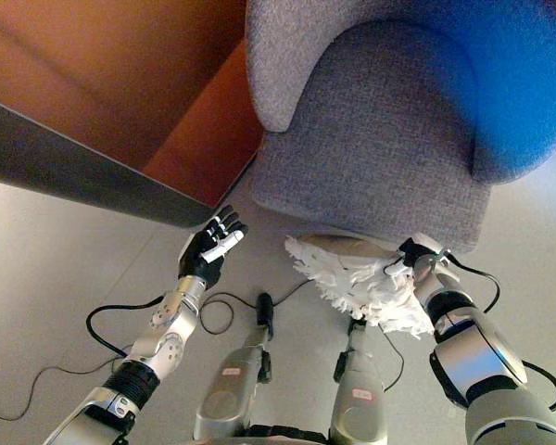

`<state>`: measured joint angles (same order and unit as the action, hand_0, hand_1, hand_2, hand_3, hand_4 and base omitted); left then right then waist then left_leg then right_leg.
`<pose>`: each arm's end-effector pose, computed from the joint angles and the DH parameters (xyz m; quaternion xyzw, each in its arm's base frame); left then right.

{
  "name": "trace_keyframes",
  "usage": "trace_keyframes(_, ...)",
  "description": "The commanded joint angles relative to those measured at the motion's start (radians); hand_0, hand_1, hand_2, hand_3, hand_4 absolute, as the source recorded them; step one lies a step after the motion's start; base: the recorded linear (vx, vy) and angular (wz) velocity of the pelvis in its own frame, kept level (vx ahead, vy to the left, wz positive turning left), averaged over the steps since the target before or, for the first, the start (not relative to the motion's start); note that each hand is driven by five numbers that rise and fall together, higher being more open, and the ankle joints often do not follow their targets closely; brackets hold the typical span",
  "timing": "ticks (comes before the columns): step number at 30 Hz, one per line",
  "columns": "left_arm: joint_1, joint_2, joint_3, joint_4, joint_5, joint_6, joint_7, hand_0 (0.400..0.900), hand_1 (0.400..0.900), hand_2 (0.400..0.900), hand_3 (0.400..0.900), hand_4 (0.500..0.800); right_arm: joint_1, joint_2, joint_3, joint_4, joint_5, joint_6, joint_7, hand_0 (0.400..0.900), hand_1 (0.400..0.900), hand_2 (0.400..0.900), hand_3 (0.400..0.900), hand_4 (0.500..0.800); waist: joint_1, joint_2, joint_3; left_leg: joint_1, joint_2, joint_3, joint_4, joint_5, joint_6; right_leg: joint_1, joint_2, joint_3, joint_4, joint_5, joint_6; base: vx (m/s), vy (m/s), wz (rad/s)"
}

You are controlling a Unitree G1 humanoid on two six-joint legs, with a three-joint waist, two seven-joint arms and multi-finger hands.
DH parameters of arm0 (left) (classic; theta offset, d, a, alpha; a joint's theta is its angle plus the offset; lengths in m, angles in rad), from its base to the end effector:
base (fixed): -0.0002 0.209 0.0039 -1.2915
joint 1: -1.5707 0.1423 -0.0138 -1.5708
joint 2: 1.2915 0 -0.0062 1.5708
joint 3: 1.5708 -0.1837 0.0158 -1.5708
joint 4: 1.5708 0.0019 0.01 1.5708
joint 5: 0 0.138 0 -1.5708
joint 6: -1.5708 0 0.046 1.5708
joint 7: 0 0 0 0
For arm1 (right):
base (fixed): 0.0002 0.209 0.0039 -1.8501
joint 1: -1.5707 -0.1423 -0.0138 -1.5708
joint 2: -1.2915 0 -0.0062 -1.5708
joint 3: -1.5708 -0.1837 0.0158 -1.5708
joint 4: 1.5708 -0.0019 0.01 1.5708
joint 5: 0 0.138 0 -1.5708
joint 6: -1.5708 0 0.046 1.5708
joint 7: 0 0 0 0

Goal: Pick up the pillow and put it on the sofa.

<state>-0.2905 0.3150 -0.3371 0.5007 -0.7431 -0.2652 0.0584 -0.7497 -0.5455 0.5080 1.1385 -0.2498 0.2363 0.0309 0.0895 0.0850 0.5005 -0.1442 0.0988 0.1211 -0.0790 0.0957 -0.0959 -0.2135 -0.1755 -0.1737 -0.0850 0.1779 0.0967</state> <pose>0.2479 0.1681 0.0210 -0.1543 0.0398 -0.0283 0.9868 0.3022 -0.2648 0.0535 -0.5080 0.3228 -0.0094 0.7985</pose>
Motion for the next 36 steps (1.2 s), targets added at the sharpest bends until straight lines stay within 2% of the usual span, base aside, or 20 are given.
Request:
trace_keyframes(1, -0.054, 0.022, -0.024, -0.122, 0.011, -0.099, 0.006, 0.9, 0.9, 0.9, 0.9, 0.8, -0.133, -0.083, 0.07, 0.019, -0.015, 0.008, -0.023, 0.4, 0.4, 0.4, 0.4, 0.5, 0.019, -0.027, 0.02, -0.054, -0.017, -0.074, 0.057, -0.015, 0.0, -0.057, -0.099, 0.004, 0.082, 0.022, 0.103, 0.0, 0.0, 0.0)
trace_keyframes(11, -0.048, 0.02, -0.015, -0.099, 0.009, -0.097, -0.004, 0.9, 0.9, 0.9, 0.9, 0.8, -0.119, -0.093, 0.059, -0.004, 0.001, -0.004, -0.068, 0.4, 0.4, 0.4, 0.4, 0.5, 0.017, -0.035, 0.02, -0.014, -0.019, -0.079, 0.053, -0.025, 0.0, -0.009, -0.098, 0.003, 0.073, 0.015, 0.102, 0.0, 0.0, 0.0)
trace_keyframes(15, -0.028, 0.023, 0.003, -0.093, 0.011, -0.079, -0.002, 0.9, 0.9, 0.9, 0.9, 0.8, -0.081, -0.11, 0.04, -0.074, -0.007, 0.001, -0.072, 0.4, 0.4, 0.4, 0.4, 0.5, 0.012, -0.049, 0.012, 0.032, -0.015, -0.073, 0.051, -0.031, -0.003, 0.037, -0.096, 0.005, 0.067, 0.009, 0.105, 0.02, 0.011, -0.03)
trace_keyframes(20, 0.012, 0.021, 0.017, -0.081, 0.023, -0.05, 0.005, 0.9, 0.9, 0.9, 0.9, 0.8, -0.028, -0.124, 0.018, -0.15, -0.019, 0.016, -0.068, 0.4, 0.4, 0.4, 0.4, 0.5, 0.012, -0.07, -0.041, 0.077, -0.001, -0.067, 0.045, -0.033, -0.008, 0.089, -0.093, -0.001, 0.059, 0.0, 0.106, 0.09, -0.009, -0.01)
trace_keyframes(31, 0.137, 0.019, 0.062, -0.055, 0.058, 0.009, -0.026, 0.9, 0.9, 0.9, 0.9, 0.8, 0.121, -0.168, -0.031, -0.348, -0.081, 0.082, 0.013, 0.4, 0.4, 0.4, 0.4, 0.5, 0.013, -0.121, -0.205, 0.198, 0.024, -0.062, 0.016, -0.041, -0.017, 0.232, -0.078, -0.015, 0.021, -0.017, 0.103, 0.16, -0.011, 0.0)
trace_keyframes(36, 0.183, 0.018, 0.081, -0.049, 0.069, 0.037, -0.035, 0.9, 0.9, 0.9, 0.9, 0.8, 0.164, -0.173, -0.05, -0.409, -0.1, 0.092, 0.027, 0.4, 0.4, 0.4, 0.4, 0.5, 0.015, -0.136, -0.274, 0.231, 0.031, -0.065, 0.007, -0.049, -0.016, 0.271, -0.073, -0.023, 0.013, -0.027, 0.101, 0.14, -0.002, 0.02)
